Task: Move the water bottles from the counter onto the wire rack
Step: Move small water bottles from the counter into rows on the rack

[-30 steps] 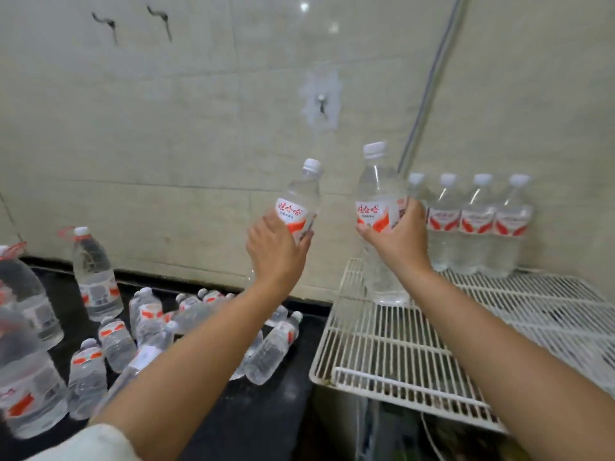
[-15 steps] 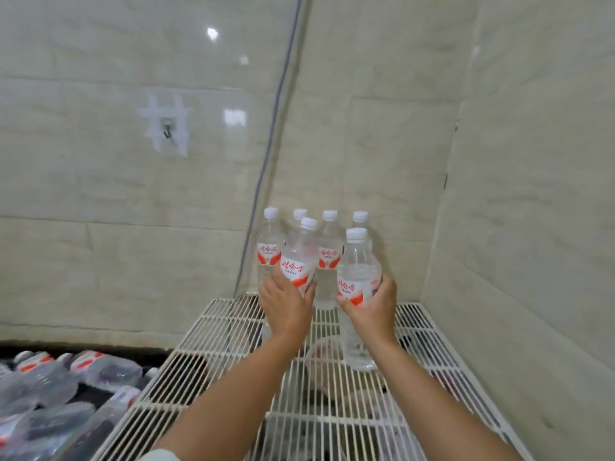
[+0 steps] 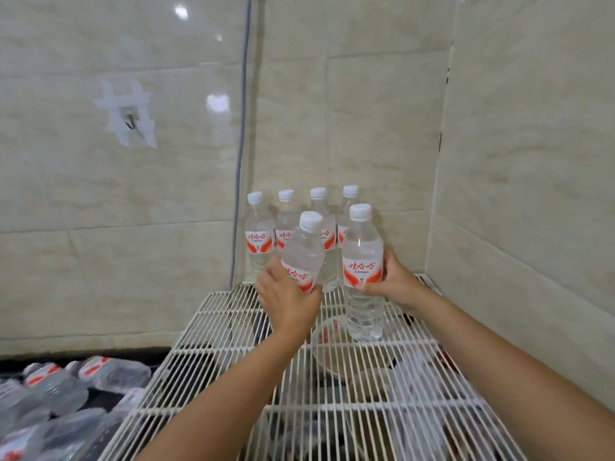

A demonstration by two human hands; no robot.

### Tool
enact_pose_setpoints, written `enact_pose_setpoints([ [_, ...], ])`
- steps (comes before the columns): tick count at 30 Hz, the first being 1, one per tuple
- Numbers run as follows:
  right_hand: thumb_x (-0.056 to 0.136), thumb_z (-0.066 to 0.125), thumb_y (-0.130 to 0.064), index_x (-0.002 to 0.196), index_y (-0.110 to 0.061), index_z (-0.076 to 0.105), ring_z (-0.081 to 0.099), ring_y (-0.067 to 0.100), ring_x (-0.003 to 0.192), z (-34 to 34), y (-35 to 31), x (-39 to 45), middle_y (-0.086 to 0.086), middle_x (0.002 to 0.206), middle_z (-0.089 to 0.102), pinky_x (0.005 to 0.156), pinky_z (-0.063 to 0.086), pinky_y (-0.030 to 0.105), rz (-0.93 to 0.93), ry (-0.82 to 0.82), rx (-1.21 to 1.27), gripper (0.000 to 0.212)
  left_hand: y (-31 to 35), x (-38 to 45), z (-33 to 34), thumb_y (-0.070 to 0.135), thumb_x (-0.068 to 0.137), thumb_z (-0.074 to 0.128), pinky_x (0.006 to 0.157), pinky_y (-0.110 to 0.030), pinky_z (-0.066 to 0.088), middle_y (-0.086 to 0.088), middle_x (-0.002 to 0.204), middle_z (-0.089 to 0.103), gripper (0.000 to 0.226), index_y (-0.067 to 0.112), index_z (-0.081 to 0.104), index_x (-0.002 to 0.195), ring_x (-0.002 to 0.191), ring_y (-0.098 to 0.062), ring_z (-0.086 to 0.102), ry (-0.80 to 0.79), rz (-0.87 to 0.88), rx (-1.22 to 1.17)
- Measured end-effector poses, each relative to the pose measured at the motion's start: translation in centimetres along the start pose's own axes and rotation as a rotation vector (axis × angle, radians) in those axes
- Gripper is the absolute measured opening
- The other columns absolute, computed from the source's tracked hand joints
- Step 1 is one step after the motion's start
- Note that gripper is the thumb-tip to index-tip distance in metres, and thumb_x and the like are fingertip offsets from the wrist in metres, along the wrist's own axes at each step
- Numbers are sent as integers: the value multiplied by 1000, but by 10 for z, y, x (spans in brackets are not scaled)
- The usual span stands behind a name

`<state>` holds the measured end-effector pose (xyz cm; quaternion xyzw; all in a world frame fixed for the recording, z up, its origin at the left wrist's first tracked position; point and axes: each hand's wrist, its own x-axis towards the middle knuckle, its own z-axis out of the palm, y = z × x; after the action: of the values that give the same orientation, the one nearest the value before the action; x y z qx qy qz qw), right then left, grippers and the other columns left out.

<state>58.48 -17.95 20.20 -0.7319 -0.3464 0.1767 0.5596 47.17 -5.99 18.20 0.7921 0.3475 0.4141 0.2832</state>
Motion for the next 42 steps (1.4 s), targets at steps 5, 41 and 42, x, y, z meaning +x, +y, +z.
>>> enact_pose_setpoints([
  [5, 72, 74, -4, 136, -11, 25, 47, 23, 120, 7, -6, -6, 3, 121, 47, 95, 41, 31, -57, 103, -104, 81, -4, -2, -1, 30, 75, 70, 105, -37, 23, -16, 127, 35, 75, 3, 28, 131, 120, -28, 29, 10, 46, 55],
  [41, 72, 76, -22, 141, -13, 16, 35, 22, 130, 118, -34, 93, 7, 142, 31, 106, 31, 31, -195, 206, -103, 93, -59, 105, -10, 22, 74, 75, 108, -36, 25, -17, 135, 30, 81, 1, 28, 137, 128, -28, 25, 1, -39, -261],
  [42, 75, 74, -21, 142, -14, 16, 35, 21, 131, 116, -34, 91, 7, 142, 32, 108, 32, 34, -204, 192, -113, 89, -62, 106, -13, 21, 75, 74, 109, -38, 26, -16, 137, 30, 81, 3, 27, 138, 130, -28, 25, -36, -40, -262],
])
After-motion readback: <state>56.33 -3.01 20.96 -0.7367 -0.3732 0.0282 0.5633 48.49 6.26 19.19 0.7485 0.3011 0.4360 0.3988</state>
